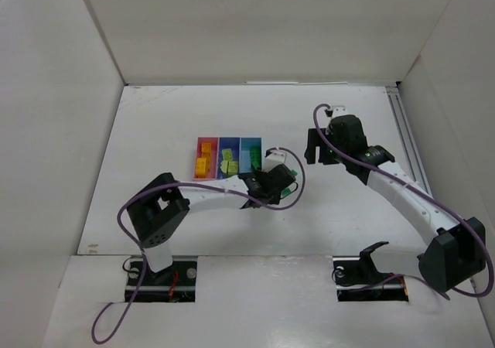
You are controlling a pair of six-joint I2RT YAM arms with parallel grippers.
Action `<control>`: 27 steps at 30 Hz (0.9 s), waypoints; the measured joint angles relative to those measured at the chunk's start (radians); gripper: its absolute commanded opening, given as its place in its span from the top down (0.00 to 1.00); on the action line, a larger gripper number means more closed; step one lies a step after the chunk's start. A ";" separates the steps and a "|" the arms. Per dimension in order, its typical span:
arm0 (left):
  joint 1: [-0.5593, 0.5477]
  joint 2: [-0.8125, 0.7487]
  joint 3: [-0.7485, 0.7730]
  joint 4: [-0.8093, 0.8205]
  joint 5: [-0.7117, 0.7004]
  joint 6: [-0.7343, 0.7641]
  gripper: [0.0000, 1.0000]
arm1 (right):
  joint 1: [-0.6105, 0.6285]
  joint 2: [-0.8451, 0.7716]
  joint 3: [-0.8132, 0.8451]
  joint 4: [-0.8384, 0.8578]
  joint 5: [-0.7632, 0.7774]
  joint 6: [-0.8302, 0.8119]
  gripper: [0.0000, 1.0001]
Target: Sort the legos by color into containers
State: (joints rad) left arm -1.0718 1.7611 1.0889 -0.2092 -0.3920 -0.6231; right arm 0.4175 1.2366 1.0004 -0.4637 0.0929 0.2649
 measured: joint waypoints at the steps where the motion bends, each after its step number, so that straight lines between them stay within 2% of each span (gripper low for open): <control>1: 0.000 -0.029 0.000 -0.007 -0.001 0.003 0.72 | -0.001 0.000 0.000 0.000 0.000 0.000 0.18; 6: 0.008 -0.233 0.000 0.001 -0.005 0.039 0.68 | -0.006 0.000 0.001 0.000 -0.003 0.000 0.17; 10: 0.102 -0.315 0.000 0.035 0.006 0.058 0.70 | -0.006 0.001 0.001 0.001 -0.007 -0.006 0.17; 15: 0.258 -0.287 0.000 0.044 0.011 0.094 0.68 | -0.006 0.002 0.001 0.001 -0.016 -0.007 0.17; 22: 0.264 -0.219 0.002 0.072 0.027 0.145 0.67 | -0.006 0.003 0.001 0.004 -0.028 -0.015 0.17; 27: 0.303 -0.163 0.011 0.079 0.047 0.154 0.51 | -0.004 0.007 -0.017 0.027 -0.056 -0.042 0.17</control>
State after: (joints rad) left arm -0.7692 1.5982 1.1004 -0.1303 -0.3450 -0.4690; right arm 0.4137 1.2434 0.9836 -0.4362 0.0368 0.2234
